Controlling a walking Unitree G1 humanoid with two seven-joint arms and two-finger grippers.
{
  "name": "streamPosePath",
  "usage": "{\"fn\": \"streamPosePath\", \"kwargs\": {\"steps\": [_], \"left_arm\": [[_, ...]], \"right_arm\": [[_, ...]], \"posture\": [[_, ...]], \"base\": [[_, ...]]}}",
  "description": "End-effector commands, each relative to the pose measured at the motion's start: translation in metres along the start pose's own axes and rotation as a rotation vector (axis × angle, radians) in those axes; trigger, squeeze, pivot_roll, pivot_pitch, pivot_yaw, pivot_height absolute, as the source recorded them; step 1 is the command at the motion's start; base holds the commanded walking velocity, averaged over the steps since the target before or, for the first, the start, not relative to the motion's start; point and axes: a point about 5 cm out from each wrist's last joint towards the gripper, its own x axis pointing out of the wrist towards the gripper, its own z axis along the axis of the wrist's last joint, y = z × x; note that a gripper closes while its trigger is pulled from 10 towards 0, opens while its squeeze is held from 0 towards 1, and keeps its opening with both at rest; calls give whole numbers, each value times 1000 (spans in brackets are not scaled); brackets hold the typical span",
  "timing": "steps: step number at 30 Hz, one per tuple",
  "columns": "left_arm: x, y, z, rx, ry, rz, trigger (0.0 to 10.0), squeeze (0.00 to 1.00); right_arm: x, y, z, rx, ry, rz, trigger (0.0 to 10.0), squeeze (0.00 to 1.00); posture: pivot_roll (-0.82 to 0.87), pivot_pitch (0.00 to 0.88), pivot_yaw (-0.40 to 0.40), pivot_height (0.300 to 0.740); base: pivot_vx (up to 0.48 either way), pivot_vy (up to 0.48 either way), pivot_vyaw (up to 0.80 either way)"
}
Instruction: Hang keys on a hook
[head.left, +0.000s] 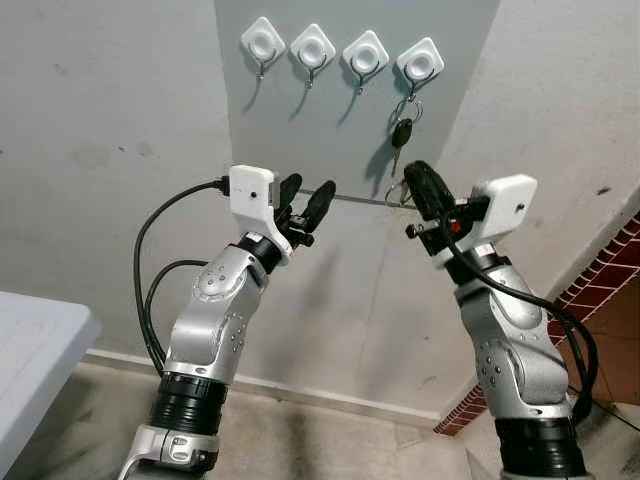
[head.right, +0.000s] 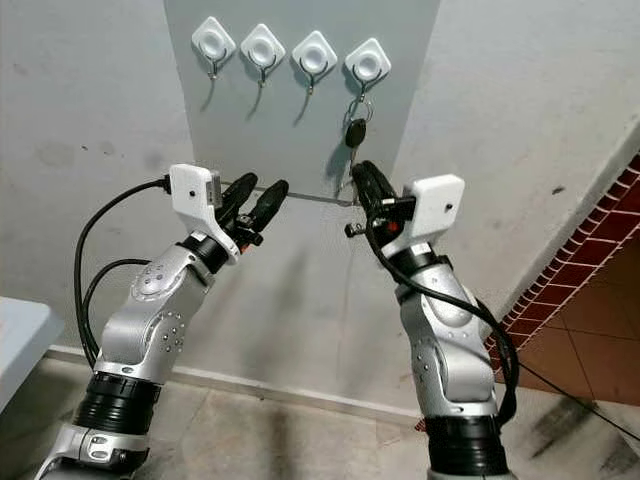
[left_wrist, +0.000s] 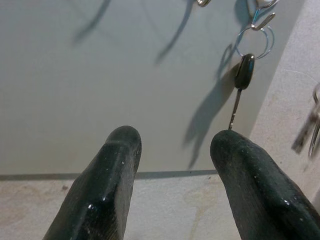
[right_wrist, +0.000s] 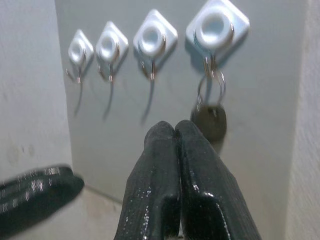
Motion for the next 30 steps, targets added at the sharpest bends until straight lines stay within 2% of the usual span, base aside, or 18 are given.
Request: {"fn": "streamPosePath", "kwargs": {"steps": [1,6,15,20,30], "left_arm": [[3,-4,11,16,-29,-32,10000,0],[3,-1,15,24,-39,-28,10000,0],[1,3,18,31,-50,-8,10000,0],[2,3,21,40,-63,-8,10000,0],[3,2,20,36,-65,-7,10000,0]], "right_arm": [[4,-2,6,11,-40,5,10000,0],[13,-1,13,25,-73,27,10000,0],[19,6,10,61,-73,88,10000,0],[24,14,7,111,-70,130,10000,0],[39,20,11,180,-99,152,10000,0]], "posture": [[37,103,-34,740],[43,99,-33,740],[56,87,-44,740],[60,81,-47,740],[61,75,-48,740]], "base": [[0,0,0],[0,0,0],[0,0,0],[0,0,0],[0,0,0]]}}
